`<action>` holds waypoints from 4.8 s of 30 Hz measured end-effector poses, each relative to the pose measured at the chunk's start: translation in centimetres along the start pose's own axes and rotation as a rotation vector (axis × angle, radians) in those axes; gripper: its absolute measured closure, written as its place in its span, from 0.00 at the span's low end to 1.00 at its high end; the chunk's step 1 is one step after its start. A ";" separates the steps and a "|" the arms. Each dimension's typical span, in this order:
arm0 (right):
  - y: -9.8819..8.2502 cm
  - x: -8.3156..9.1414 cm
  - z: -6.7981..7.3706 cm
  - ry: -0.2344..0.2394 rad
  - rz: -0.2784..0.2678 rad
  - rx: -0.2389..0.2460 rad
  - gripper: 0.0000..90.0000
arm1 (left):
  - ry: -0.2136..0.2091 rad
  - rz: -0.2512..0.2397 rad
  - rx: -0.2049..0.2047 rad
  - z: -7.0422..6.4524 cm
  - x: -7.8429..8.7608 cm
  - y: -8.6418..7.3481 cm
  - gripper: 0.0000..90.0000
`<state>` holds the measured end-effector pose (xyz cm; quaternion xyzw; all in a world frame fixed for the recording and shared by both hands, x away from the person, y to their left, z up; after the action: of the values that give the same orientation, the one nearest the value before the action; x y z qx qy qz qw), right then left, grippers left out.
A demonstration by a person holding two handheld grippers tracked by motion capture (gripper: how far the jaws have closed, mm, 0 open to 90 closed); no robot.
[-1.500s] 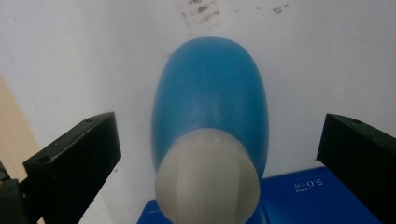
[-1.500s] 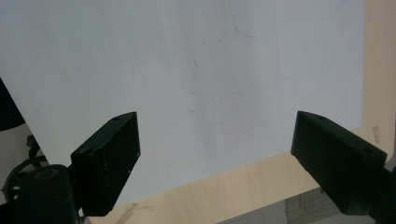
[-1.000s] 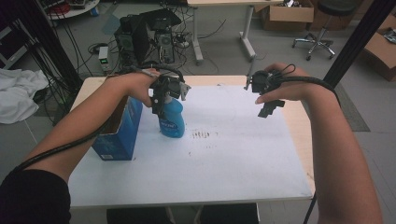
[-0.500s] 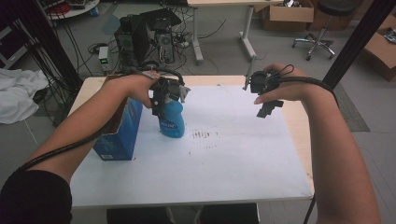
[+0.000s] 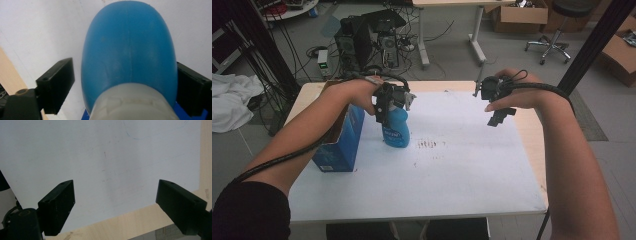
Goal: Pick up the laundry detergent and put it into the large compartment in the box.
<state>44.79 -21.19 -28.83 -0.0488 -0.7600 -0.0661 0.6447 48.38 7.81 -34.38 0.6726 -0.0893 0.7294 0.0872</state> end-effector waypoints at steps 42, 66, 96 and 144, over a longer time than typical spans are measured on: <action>-0.2 -0.8 -0.5 0.004 -0.007 -0.014 0.17 | -0.020 0.035 0.001 -0.2 0.0 0.5 0.42; 0.4 -1.2 -0.5 0.005 -0.012 -0.001 0.17 | 0.004 0.073 0.208 -1.0 3.1 0.4 0.43; 1.4 -1.6 -0.4 0.003 -0.022 0.070 0.17 | -0.056 0.046 0.899 -3.3 10.9 0.6 0.43; 2.0 -1.5 0.0 -0.012 -0.035 0.116 0.17 | -0.058 0.030 1.734 -7.6 22.0 -12.4 0.43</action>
<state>45.30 -19.19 -30.19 0.0017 -0.7671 -0.0328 0.6407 42.39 21.87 -12.91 0.5189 0.4871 0.5239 -0.4681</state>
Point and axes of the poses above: each handheld gripper's, and its own axes: x roughly backward along the jaws, y roughly out of its top, z roughly to its left, the point moved 5 cm from there along -x, roughly forward along the jaws, and after that the axes turned 3 degrees about x, right-handed, at the moved point
